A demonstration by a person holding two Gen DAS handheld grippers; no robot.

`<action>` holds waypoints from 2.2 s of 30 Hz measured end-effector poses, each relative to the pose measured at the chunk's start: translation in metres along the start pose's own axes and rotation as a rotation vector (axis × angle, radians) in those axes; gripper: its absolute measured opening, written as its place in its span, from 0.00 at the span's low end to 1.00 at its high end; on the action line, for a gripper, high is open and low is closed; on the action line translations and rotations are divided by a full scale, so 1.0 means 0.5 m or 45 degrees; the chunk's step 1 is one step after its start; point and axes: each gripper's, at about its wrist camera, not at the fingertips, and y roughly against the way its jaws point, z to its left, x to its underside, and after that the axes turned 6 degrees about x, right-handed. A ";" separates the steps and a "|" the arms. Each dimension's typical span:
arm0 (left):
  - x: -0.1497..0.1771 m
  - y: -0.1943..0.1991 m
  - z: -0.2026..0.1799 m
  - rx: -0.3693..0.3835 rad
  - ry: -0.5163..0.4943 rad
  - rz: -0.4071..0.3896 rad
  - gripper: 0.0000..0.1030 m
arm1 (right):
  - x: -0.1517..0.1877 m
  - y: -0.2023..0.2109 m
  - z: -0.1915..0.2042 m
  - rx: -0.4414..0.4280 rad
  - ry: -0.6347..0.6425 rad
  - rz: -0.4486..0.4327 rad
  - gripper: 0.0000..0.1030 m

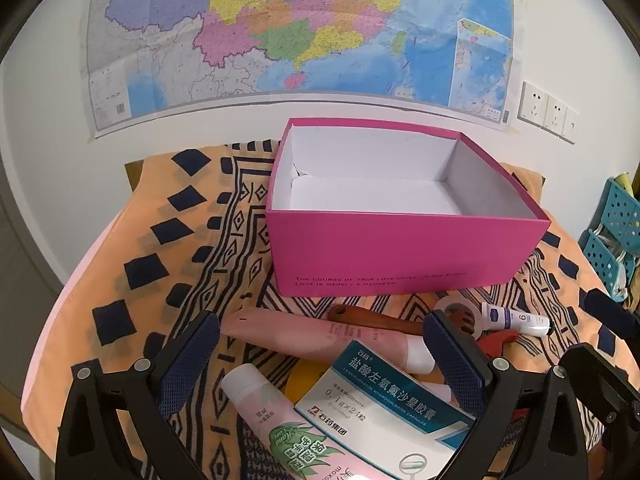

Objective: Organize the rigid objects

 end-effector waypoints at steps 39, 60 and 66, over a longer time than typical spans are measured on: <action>0.004 -0.020 0.020 0.021 0.026 0.020 1.00 | 0.016 -0.028 -0.006 -0.085 -0.035 0.085 0.99; 0.033 -0.056 0.096 0.109 0.047 0.112 1.00 | 0.064 -0.093 0.040 -0.349 0.041 0.352 0.67; 0.049 -0.069 0.090 0.171 0.012 0.157 1.00 | 0.088 -0.117 0.033 -0.364 -0.008 0.455 0.67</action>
